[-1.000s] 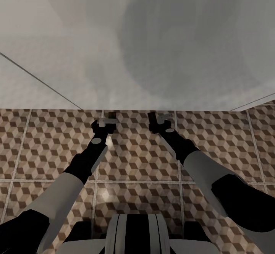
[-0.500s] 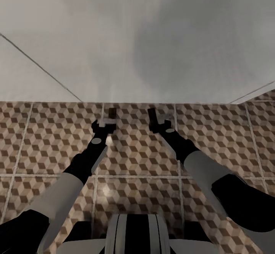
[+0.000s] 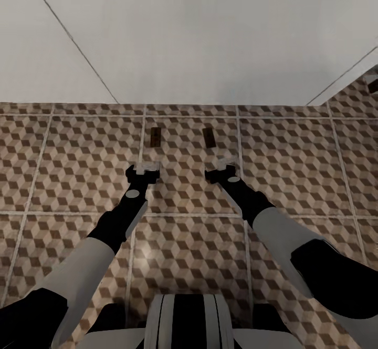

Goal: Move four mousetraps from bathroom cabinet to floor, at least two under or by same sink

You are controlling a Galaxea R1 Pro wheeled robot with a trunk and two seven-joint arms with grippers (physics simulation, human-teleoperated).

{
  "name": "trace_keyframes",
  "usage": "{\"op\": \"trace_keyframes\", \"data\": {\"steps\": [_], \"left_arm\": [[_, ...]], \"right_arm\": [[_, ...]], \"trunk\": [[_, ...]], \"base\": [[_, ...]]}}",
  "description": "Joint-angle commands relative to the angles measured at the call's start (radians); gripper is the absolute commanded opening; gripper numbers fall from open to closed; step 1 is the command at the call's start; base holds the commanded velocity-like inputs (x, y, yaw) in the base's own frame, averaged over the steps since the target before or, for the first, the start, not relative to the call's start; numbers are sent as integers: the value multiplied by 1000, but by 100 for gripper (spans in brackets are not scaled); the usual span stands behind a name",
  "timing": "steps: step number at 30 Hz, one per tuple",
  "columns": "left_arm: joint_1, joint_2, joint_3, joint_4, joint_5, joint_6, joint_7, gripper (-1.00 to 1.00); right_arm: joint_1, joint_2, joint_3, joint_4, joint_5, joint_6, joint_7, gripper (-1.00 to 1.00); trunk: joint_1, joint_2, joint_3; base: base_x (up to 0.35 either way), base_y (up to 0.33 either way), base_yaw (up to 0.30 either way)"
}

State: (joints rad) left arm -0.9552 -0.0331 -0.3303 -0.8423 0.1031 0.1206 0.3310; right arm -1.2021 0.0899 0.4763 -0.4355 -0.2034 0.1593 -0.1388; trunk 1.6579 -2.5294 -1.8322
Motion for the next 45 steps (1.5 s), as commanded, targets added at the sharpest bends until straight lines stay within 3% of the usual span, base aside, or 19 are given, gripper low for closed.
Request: {"op": "trace_keyframes", "data": {"steps": [1, 37, 45], "left_arm": [[-1, 1, -5, -1, 10, 4, 8, 100], [1, 0, -6, 16, 10, 3, 10, 100], [1, 1, -6, 32, 10, -39, 10, 100]], "right_arm": [[-1, -1, 8, -2, -10, 5, -8, 100], [-1, -1, 8, 4, -10, -13, -8, 100], [-1, -2, 8, 4, -10, -13, -8, 100]], "trunk": [[-1, 0, 0], [-1, 0, 0], [-1, 0, 0]], "base": [[-334, 0, 0], [-335, 0, 0], [-337, 0, 0]]}}
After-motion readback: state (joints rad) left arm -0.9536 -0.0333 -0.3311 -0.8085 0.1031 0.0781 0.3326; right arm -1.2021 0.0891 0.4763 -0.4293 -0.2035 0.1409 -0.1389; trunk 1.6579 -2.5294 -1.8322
